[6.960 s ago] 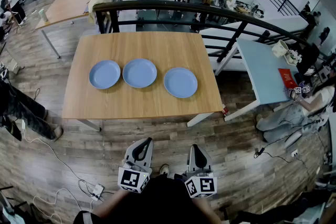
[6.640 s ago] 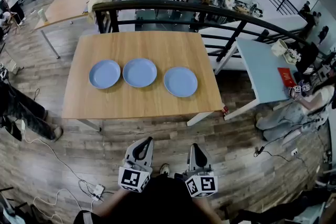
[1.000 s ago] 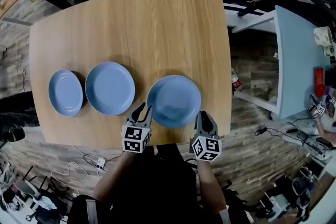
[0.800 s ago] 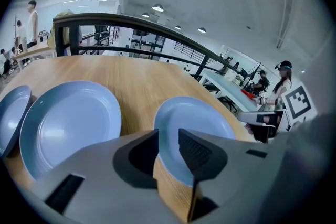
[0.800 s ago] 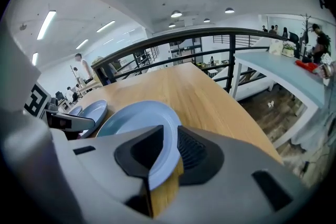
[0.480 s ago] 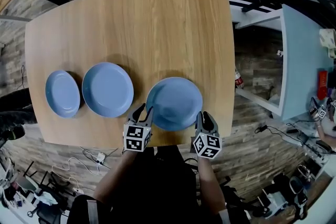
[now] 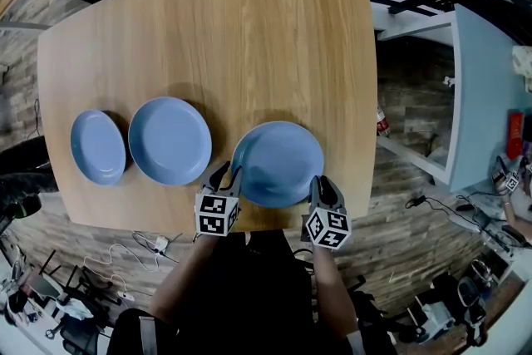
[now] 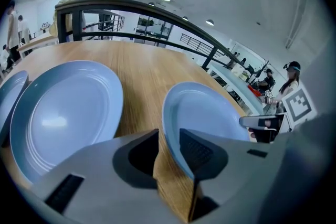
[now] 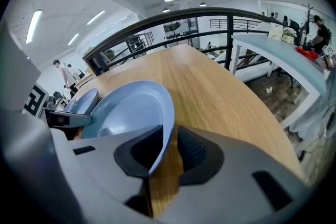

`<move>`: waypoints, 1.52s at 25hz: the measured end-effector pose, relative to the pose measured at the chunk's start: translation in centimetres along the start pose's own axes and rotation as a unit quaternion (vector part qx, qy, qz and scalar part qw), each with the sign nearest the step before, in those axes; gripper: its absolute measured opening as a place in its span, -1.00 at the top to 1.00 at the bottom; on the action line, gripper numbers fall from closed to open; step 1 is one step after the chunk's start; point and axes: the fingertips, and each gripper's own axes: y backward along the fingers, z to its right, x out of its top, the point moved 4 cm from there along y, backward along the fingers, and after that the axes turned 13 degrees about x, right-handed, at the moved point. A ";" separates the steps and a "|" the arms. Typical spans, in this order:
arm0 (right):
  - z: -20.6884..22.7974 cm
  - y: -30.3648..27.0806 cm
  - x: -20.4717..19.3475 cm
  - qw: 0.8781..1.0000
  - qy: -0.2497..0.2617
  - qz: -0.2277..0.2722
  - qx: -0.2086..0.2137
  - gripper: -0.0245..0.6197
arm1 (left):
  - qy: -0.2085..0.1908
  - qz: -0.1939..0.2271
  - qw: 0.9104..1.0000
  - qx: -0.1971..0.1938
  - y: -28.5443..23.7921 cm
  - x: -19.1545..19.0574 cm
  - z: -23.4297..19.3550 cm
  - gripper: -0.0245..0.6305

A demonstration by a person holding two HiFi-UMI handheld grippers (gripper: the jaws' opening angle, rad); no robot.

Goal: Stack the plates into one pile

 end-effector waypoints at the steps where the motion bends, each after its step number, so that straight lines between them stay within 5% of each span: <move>1: 0.1 -0.1 -0.1 1.000 -0.002 -0.002 0.001 0.61 | 0.002 -0.001 1.000 0.001 -0.1 -0.1 -0.1 0.52; 16: 0.2 -0.5 -0.7 1.000 -0.012 -0.003 0.002 0.73 | 0.011 0.005 1.000 0.007 -0.5 -0.6 0.2 0.71; 38: -1.0 1.2 -1.2 1.000 -0.011 0.007 0.006 0.74 | 0.022 0.017 1.000 -0.003 2.0 -1.2 0.0 0.72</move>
